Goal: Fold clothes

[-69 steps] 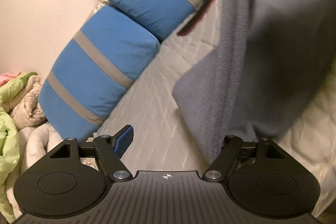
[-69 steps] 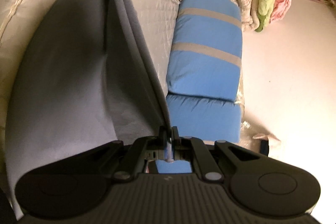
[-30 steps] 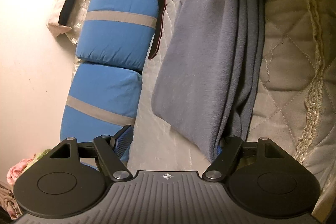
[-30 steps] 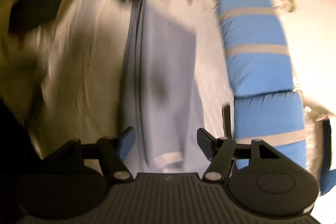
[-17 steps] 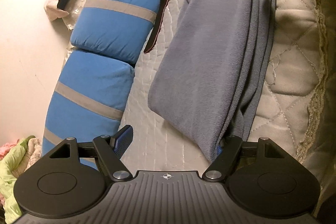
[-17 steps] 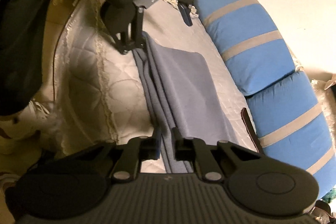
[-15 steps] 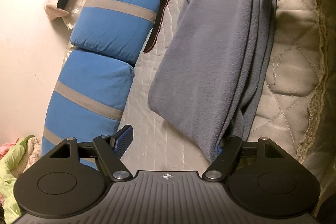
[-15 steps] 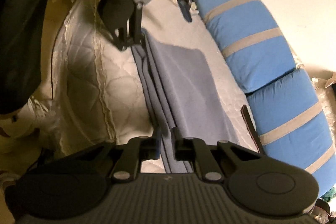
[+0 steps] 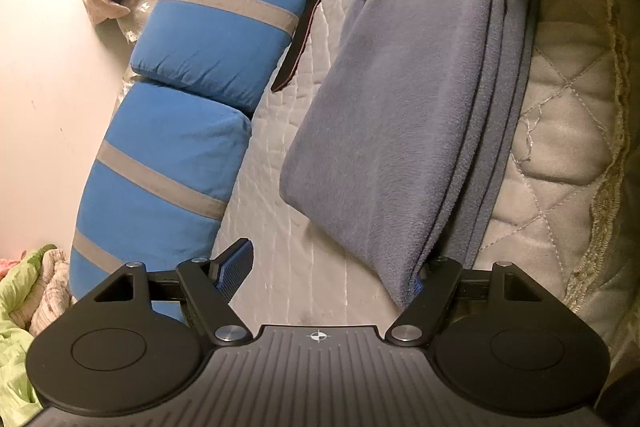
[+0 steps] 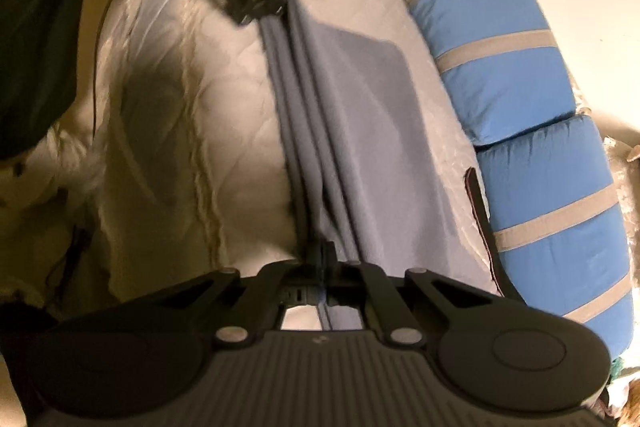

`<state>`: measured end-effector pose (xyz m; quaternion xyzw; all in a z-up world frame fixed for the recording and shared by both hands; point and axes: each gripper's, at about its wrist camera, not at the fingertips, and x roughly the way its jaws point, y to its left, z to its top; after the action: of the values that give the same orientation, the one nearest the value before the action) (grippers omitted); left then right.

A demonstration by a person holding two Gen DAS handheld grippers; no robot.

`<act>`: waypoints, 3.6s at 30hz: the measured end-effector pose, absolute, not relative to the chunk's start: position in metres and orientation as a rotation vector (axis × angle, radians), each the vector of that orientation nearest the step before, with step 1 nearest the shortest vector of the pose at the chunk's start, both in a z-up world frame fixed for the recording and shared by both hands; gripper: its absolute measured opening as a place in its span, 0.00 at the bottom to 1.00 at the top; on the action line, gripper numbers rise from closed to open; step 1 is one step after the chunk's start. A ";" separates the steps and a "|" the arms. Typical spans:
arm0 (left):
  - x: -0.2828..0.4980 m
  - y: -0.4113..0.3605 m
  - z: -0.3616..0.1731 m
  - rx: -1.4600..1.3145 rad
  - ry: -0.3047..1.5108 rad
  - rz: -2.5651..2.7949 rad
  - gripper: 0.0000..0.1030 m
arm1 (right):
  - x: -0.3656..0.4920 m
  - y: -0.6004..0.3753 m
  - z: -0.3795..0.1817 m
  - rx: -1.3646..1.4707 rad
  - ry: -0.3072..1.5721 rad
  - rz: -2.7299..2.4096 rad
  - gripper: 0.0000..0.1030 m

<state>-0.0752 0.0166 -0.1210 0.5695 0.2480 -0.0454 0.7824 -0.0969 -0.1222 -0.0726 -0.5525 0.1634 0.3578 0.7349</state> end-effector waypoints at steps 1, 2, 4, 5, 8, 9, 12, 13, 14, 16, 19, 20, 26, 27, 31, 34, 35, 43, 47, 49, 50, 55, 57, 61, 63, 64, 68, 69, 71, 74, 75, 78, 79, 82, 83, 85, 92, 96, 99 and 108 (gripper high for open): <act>-0.076 0.016 -0.121 1.234 0.535 -0.097 0.70 | -0.098 -0.122 -0.070 -1.206 0.355 0.790 0.01; -0.076 0.016 -0.121 1.239 0.534 -0.095 0.70 | -0.099 -0.123 -0.068 -1.197 0.350 0.794 0.01; -0.077 0.015 -0.120 1.242 0.532 -0.093 0.70 | -0.101 -0.123 -0.064 -1.179 0.342 0.802 0.16; -0.078 0.015 -0.120 1.245 0.529 -0.093 0.70 | -0.102 -0.123 -0.061 -1.170 0.337 0.805 0.24; -0.080 0.015 -0.120 1.265 0.508 -0.092 0.70 | -0.106 -0.123 -0.052 -1.113 0.312 0.794 0.61; -0.082 0.015 -0.121 1.274 0.499 -0.090 0.70 | -0.107 -0.124 -0.049 -1.090 0.304 0.789 0.76; -0.080 0.016 -0.118 1.233 0.520 -0.079 0.70 | -0.105 -0.127 -0.041 -1.021 0.312 0.766 0.84; -0.078 0.017 -0.116 1.209 0.533 -0.076 0.70 | -0.103 -0.127 -0.039 -1.003 0.320 0.752 0.85; -0.076 0.018 -0.113 1.182 0.547 -0.073 0.70 | -0.100 -0.128 -0.037 -0.986 0.325 0.737 0.87; -0.076 0.018 -0.112 1.181 0.549 -0.071 0.70 | -0.096 -0.130 -0.034 -0.952 0.333 0.708 0.89; -0.084 0.013 -0.119 1.268 0.500 -0.068 0.70 | -0.090 -0.133 -0.026 -0.883 0.337 0.670 0.93; -0.087 0.011 -0.122 1.294 0.483 -0.064 0.70 | -0.087 -0.135 -0.022 -0.846 0.346 0.661 0.94; -0.116 0.003 -0.143 1.558 0.348 -0.062 0.71 | -0.064 -0.144 -0.006 -0.663 0.388 0.613 1.00; -0.123 0.002 -0.145 1.597 0.337 -0.071 0.71 | -0.060 -0.143 -0.005 -0.639 0.386 0.589 1.00; -0.143 0.000 -0.129 1.593 0.360 -0.111 0.75 | -0.043 -0.149 -0.003 -0.449 0.395 0.535 1.00; -0.144 0.003 -0.091 1.382 0.427 -0.134 0.77 | -0.034 -0.157 -0.009 -0.358 0.426 0.540 1.00; -0.141 0.008 -0.073 1.261 0.454 -0.145 0.78 | -0.031 -0.160 -0.012 -0.333 0.437 0.542 1.00; -0.032 0.119 -0.016 0.080 0.853 -0.279 0.78 | -0.020 -0.171 -0.017 -0.254 0.458 0.534 1.00; 0.018 0.182 -0.060 -0.476 1.006 -0.358 0.77 | -0.014 -0.175 -0.018 -0.217 0.473 0.524 1.00; 0.024 0.197 -0.078 -0.620 1.024 -0.390 0.76 | -0.012 -0.176 -0.019 -0.207 0.489 0.522 1.00; 0.027 0.204 -0.087 -0.693 1.031 -0.406 0.76 | -0.011 -0.176 -0.020 -0.203 0.495 0.524 1.00; 0.042 0.220 -0.111 -0.894 1.049 -0.498 0.76 | -0.011 -0.174 -0.021 -0.193 0.497 0.545 1.00; 0.046 0.216 -0.114 -0.892 1.059 -0.538 0.76 | -0.011 -0.173 -0.021 -0.200 0.495 0.552 1.00; 0.054 0.208 -0.121 -0.894 1.098 -0.617 0.73 | -0.011 -0.172 -0.021 -0.209 0.484 0.555 1.00; 0.055 0.207 -0.122 -0.899 1.108 -0.629 0.73 | -0.011 -0.171 -0.021 -0.209 0.484 0.556 1.00; 0.056 0.206 -0.124 -0.908 1.111 -0.631 0.71 | -0.010 -0.171 -0.021 -0.210 0.484 0.557 1.00; 0.060 0.204 -0.133 -0.944 1.122 -0.637 0.55 | -0.010 -0.168 -0.022 -0.222 0.476 0.564 1.00; 0.061 0.203 -0.134 -0.950 1.126 -0.638 0.49 | -0.010 -0.167 -0.022 -0.229 0.475 0.565 1.00; 0.063 0.202 -0.141 -0.974 1.146 -0.633 0.37 | -0.010 -0.165 -0.024 -0.241 0.475 0.567 1.00; 0.065 0.198 -0.152 -0.997 1.181 -0.597 0.14 | -0.010 -0.164 -0.026 -0.257 0.476 0.567 1.00; 0.065 0.197 -0.152 -0.992 1.181 -0.586 0.13 | -0.010 -0.163 -0.026 -0.262 0.477 0.564 1.00; 0.062 0.190 -0.138 -0.894 1.177 -0.527 0.11 | -0.010 -0.163 -0.027 -0.267 0.475 0.558 1.00; 0.061 0.187 -0.131 -0.850 1.167 -0.503 0.10 | -0.010 -0.164 -0.027 -0.264 0.472 0.558 1.00; 0.057 0.183 -0.107 -0.742 1.121 -0.445 0.09 | -0.012 -0.166 -0.025 -0.257 0.458 0.559 1.00; 0.056 0.184 -0.099 -0.713 1.108 -0.439 0.09 | -0.013 -0.167 -0.025 -0.256 0.454 0.560 1.00; 0.055 0.190 -0.086 -0.665 1.088 -0.416 0.09 | -0.014 -0.168 -0.024 -0.256 0.448 0.561 1.00; 0.036 0.263 -0.051 -0.610 1.131 -0.195 0.08 | -0.017 -0.173 -0.021 -0.250 0.423 0.564 1.00; 0.014 0.312 -0.012 -0.514 1.136 -0.004 0.09 | -0.021 -0.175 -0.017 -0.248 0.399 0.572 1.00; 0.002 0.340 0.019 -0.451 1.121 0.160 0.09 | -0.025 -0.175 -0.015 -0.249 0.384 0.585 1.00; -0.001 0.288 0.082 -0.449 1.085 0.221 0.09 | -0.031 -0.176 -0.009 -0.244 0.338 0.593 1.00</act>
<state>-0.0012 0.2880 0.0824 -0.2112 0.5108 0.1043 0.8268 -0.0314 -0.1756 -0.0087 -0.1193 0.1655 0.2899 0.9351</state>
